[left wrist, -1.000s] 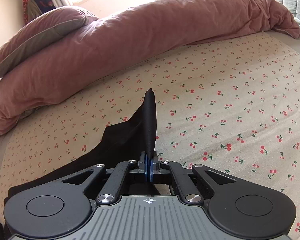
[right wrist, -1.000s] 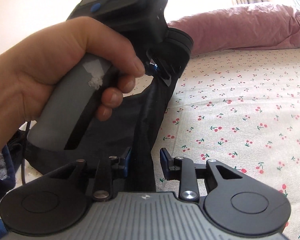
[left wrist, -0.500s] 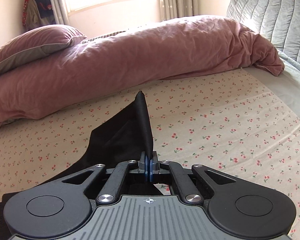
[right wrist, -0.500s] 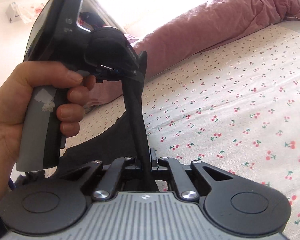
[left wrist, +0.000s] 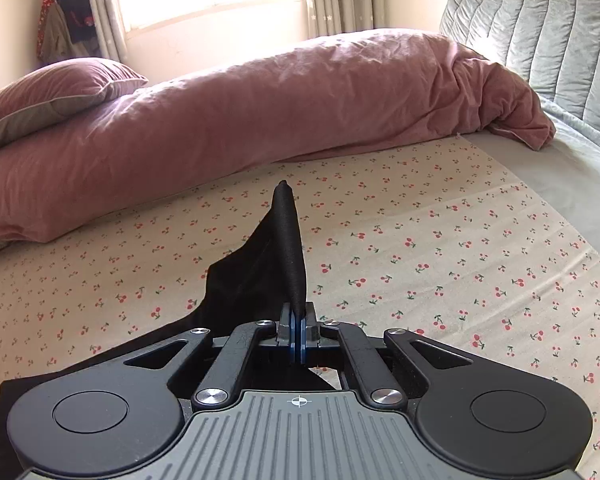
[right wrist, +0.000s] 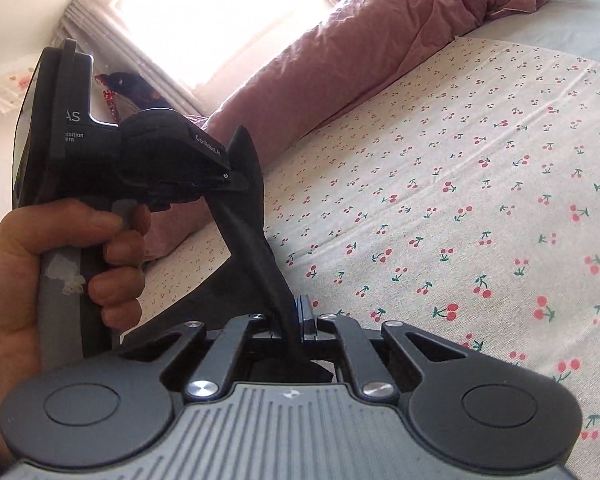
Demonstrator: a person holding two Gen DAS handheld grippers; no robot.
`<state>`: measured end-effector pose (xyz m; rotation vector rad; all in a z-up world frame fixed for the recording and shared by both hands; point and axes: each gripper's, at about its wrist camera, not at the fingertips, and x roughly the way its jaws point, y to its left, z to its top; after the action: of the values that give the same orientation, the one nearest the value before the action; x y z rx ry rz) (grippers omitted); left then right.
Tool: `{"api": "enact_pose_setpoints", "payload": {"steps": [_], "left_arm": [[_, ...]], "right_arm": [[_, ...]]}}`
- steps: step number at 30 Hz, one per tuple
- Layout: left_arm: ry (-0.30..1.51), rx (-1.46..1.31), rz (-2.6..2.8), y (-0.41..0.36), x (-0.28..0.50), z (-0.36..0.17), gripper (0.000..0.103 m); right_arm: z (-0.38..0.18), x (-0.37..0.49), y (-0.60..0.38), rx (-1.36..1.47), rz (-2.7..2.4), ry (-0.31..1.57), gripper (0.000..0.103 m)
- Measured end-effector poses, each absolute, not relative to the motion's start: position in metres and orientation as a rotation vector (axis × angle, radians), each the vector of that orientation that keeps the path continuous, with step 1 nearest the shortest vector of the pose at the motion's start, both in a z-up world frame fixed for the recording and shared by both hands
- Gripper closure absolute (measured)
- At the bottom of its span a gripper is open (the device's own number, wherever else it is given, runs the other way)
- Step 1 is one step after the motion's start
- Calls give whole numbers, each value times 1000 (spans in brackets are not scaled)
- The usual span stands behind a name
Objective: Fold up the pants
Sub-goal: 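Lift the pants corner with the right gripper while the left gripper grasps the other corner, then lower both held corners and fold the black pants over onto themselves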
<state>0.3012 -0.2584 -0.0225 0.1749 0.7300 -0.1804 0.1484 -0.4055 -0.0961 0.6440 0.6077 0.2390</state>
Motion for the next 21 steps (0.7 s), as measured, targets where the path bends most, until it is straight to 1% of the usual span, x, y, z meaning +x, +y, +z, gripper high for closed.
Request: {"api": "enact_pose_setpoints", "payload": {"steps": [4,7,12,17,21], "left_arm": [[732,164,-204,-247,302,-16,102],[715,155,-221,-239,302,-6,102],[680,107,-270,-203,295,18,102],[624,51,-277,-134,281,30,102],[587,-39,-241,-65,270,24,102]], "right_arm": [[-90,145,-398,631,254,580,103],[-81,138,-391,660,297,518,103],[-63,126,-360,591,369,400,103],[-47,118,-303,530,482,357,103],[-41,114,-246,418,553,355,103]]}}
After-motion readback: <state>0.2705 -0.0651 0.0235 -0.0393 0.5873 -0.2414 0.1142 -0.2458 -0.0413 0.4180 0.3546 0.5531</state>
